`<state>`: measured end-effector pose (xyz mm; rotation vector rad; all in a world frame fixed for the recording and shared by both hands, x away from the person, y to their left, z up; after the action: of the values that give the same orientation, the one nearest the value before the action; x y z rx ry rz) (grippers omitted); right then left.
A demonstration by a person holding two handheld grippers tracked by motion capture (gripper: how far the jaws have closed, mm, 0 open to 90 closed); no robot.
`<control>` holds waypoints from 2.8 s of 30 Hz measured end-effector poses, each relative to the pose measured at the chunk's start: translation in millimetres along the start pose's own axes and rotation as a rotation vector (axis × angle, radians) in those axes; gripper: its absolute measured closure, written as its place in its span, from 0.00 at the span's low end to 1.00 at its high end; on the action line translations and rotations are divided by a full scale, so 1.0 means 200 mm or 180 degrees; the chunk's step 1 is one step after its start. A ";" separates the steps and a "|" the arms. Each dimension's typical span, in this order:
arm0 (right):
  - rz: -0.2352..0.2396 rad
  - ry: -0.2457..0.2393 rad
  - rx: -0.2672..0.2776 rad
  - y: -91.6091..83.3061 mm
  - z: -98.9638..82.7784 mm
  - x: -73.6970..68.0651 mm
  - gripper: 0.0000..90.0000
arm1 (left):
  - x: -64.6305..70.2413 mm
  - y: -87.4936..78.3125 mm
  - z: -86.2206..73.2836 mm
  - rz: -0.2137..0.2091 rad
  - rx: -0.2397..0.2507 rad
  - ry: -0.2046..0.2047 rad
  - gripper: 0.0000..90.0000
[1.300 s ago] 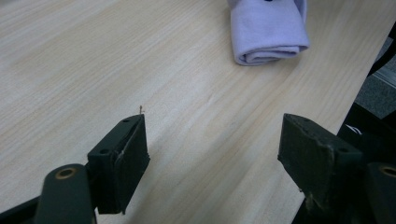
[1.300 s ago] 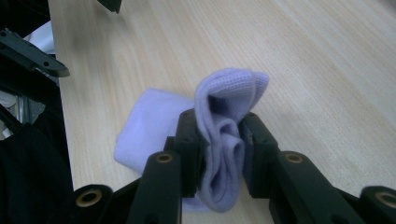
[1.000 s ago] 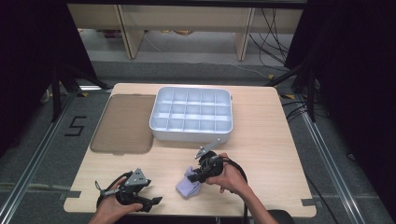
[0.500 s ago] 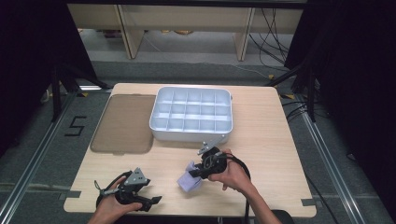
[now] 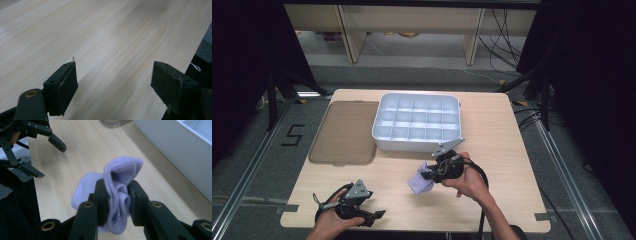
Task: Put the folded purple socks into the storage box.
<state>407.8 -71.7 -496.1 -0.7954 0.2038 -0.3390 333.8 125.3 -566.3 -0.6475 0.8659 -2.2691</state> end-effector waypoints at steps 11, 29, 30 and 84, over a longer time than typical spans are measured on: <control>-0.0165 -0.0004 0.0056 -0.06 0.03 0.05 0.80 | 0.01 0.00 0.00 -0.0011 -0.0003 0.0014 0.22; -0.0417 0.0215 0.0103 -0.21 0.06 0.27 0.80 | 0.01 0.00 0.02 0.0000 0.0017 0.0002 0.22; -0.0438 0.0261 0.0100 -0.23 0.06 0.29 0.80 | 0.01 0.00 0.02 -0.0008 0.0016 0.0006 0.22; -0.1126 0.0747 -0.0632 -0.17 0.02 0.93 0.80 | 0.02 0.02 0.01 -0.0025 -0.0043 0.0076 0.22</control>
<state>573.5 -159.8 -477.3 -0.9893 0.3207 -0.7567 333.9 119.6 -566.0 -0.6321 0.8922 -2.2841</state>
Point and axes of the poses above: each handheld gripper's, and its own axes: y roughly forward along the jaws, z roughly out of its top, x roughly to its right, the point moved 9 cm from there along y, roughly forward along the jaws, and after that the axes turned 9 degrees about -y, right-handed, at the moved point
